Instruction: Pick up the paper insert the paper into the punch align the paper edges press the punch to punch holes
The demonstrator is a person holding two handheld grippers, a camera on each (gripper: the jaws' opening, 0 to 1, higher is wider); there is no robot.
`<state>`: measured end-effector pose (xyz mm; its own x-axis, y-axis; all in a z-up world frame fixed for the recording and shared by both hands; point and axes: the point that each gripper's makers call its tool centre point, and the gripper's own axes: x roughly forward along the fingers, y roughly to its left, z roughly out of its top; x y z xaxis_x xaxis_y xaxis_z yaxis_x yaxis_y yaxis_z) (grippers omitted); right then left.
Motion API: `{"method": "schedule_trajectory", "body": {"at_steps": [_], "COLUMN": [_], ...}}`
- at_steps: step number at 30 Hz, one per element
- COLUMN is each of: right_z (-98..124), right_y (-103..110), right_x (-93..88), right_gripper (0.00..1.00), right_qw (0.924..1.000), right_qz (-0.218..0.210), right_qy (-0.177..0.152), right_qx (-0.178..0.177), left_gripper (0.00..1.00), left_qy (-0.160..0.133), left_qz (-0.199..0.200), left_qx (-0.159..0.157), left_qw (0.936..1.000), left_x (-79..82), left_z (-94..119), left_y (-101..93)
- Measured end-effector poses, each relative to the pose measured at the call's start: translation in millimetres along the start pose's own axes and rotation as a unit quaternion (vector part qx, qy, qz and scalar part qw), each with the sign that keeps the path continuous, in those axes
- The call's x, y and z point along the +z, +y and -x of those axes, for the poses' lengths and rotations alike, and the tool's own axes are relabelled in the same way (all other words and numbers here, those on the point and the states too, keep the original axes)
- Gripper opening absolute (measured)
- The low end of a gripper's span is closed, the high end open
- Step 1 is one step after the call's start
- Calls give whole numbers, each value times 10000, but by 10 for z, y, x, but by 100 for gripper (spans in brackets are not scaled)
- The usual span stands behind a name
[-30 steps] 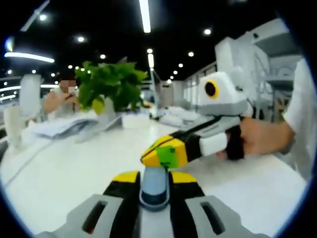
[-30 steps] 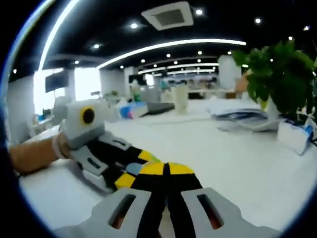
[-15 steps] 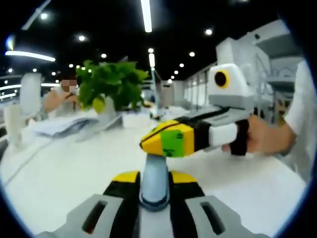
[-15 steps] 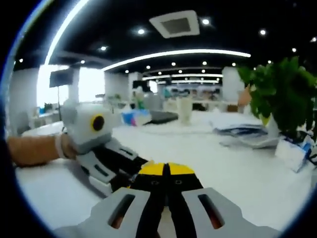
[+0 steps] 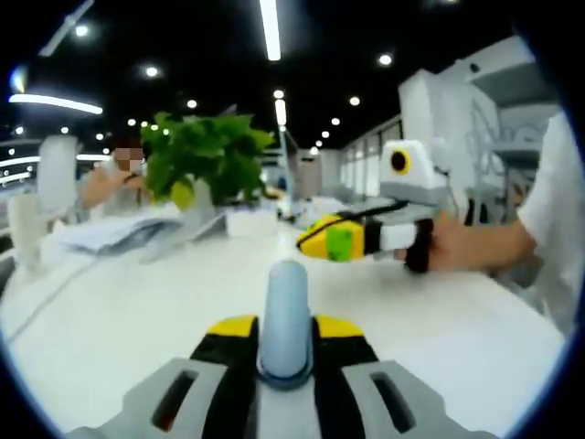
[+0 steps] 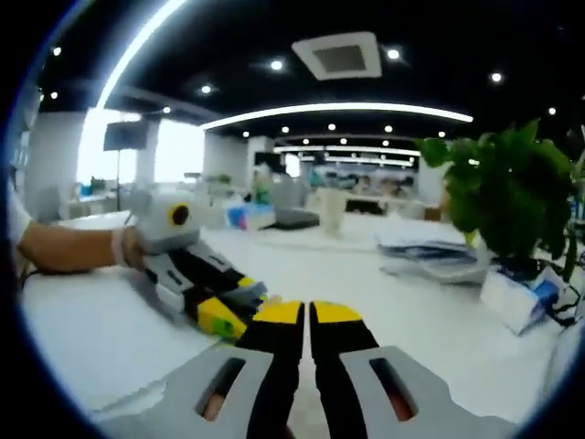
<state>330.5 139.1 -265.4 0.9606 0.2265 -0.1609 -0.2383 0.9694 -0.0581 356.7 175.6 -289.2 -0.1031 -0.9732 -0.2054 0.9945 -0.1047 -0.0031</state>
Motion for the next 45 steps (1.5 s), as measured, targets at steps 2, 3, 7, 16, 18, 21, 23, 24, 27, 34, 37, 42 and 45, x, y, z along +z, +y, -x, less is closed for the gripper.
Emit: {"method": "schedule_trajectory", "body": {"at_steps": [2, 3, 7, 16, 18, 21, 23, 24, 27, 34, 37, 42, 45], "right_z": [11, -1, -34, 13, 13, 7, -1, -5, -6, 13, 13, 27, 37], "right_y": [17, 33, 74, 3, 13, 13, 7, -14, -42, -38, -33, 1, 28], "right_x": [-48, -47, -92, -94, -88, -88, -85, -84, -90, -81, -78, -92, -94], "right_gripper": [9, 9, 10, 11, 13, 15, 16, 16, 17, 21, 23, 24, 24], "right_qw": [10000, 10000, 9997, 9998, 9997, 9998, 9998, 9998, 9995, 9991, 9991, 9991, 9992], "right_qz": [-13, 23, 189, -174, -220, -190, -191, -206, -309, -411, -418, -420, -402], "right_qy": [7, 19, 149, 83, 69, 83, 83, 78, 90, 35, 16, 23, 18], "right_qx": [35, 49, 54, 8, 3, -16, -5, -2, -11, 4, 4, 15, 27], "left_gripper": [25, 25, 25, 36, 44, 47, 47, 47, 49, 62, 66, 71, 72], "left_qy": [-6, -11, -28, -352, -425, -488, -500, -562, -787, -547, -418, -137, 48], "left_qz": [-9, -19, -35, 210, 258, 263, 206, 222, 365, 25, 9, 326, 303], "left_qx": [4, 4, 7, -58, -72, -97, -116, -122, -214, -137, -42, -47, -3], "left_qw": [10000, 10000, 10000, 9991, 9987, 9984, 9985, 9981, 9960, 9984, 9991, 9994, 9995], "left_x": [2, 3, 9, 149, 177, 206, 229, 276, 431, 604, 506, 147, -53], "left_z": [-1, -1, 2, 47, 61, 67, 68, 71, 103, 365, 624, 926, 1031], "left_y": [1, 0, -2, 7, 13, -1, -7, -16, -98, -283, -400, -647, -776]}}
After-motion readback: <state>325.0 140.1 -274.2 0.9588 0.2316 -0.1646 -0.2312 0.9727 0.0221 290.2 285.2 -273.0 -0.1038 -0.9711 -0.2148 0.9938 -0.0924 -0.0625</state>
